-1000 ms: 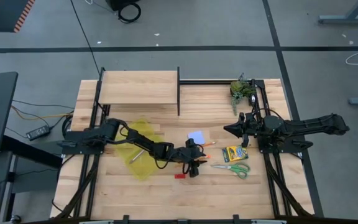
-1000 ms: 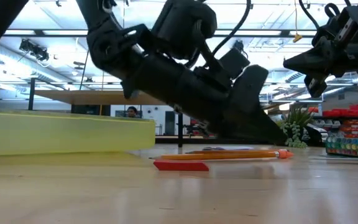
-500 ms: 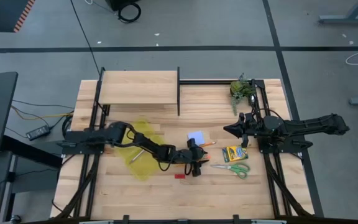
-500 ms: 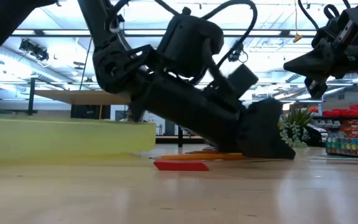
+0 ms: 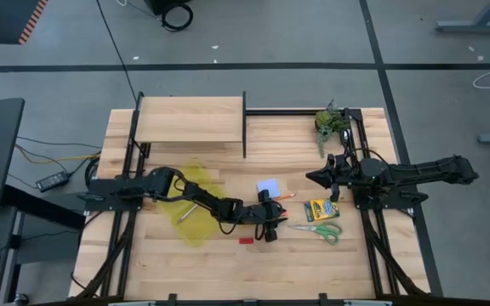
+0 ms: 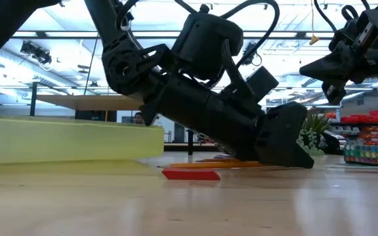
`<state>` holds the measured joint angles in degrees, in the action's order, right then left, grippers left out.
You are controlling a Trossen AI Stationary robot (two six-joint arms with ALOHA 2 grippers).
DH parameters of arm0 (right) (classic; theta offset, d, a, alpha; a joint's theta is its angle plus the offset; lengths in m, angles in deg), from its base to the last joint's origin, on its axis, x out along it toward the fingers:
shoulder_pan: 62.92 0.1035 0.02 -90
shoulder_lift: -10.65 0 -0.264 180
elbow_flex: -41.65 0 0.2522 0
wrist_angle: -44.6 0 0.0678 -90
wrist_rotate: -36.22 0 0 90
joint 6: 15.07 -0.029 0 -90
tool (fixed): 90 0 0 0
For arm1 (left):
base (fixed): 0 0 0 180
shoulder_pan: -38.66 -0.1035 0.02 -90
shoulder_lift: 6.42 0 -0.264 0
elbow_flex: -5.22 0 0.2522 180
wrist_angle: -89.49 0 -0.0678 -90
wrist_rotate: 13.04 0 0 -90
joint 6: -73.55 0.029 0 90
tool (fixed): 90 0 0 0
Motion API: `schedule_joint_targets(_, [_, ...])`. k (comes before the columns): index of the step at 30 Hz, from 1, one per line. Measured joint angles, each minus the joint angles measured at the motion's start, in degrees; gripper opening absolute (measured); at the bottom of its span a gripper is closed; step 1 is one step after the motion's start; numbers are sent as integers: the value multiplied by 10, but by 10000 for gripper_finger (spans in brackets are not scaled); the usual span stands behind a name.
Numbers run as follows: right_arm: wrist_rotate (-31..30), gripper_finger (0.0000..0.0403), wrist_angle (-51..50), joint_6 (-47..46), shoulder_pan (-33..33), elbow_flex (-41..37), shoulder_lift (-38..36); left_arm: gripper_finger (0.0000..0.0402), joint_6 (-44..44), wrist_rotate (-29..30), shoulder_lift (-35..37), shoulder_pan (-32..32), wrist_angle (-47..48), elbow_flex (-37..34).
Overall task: Pack school essentials
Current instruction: Put the bottom orange pencil into the yellow supply box
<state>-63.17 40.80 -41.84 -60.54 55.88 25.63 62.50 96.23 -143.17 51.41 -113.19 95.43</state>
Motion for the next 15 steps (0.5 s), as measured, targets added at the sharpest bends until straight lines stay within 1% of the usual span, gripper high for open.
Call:
schedule_joint_targets(7, [0,10,0,0,0,0,0,54,-19,0,1,-1,18,0])
schedule_joint_targets(10, [0,10,0,0,0,0,0,28,-27,0,2,-1,21,0])
schedule_joint_targets(15, [0,10,0,0,0,0,0,26,-35,-1,2,-1,22,0])
